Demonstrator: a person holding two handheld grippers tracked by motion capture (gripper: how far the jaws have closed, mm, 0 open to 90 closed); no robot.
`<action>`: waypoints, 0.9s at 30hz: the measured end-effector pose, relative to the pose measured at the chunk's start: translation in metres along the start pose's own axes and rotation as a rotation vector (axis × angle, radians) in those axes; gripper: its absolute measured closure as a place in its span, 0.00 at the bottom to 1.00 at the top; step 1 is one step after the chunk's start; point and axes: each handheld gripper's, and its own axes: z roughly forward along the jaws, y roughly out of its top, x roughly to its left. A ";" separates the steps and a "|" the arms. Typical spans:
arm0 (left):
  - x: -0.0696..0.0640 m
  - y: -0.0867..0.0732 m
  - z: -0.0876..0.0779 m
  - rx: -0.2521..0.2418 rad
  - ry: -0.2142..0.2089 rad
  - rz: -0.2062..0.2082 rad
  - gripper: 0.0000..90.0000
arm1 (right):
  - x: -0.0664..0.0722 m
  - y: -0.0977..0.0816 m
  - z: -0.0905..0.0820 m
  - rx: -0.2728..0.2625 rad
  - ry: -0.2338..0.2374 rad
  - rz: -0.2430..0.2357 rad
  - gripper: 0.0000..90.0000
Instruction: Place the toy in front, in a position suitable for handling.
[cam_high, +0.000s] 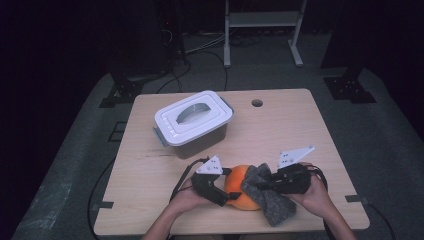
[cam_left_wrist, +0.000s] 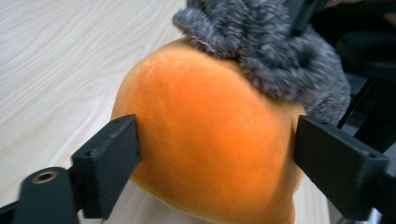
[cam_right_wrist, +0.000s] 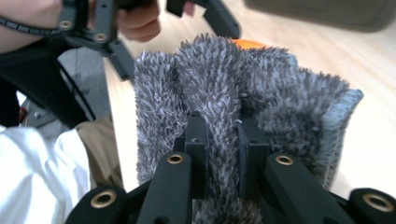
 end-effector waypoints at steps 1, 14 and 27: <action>-0.002 0.000 0.000 0.003 0.009 0.012 0.24 | 0.001 0.001 0.000 0.005 0.006 -0.001 0.86; -0.006 0.005 -0.001 0.010 0.015 0.055 0.20 | -0.008 0.001 -0.009 -0.049 -0.018 0.035 0.86; -0.014 0.010 -0.004 -0.023 0.130 0.138 0.35 | 0.007 0.011 -0.002 -0.045 -0.010 -0.022 0.86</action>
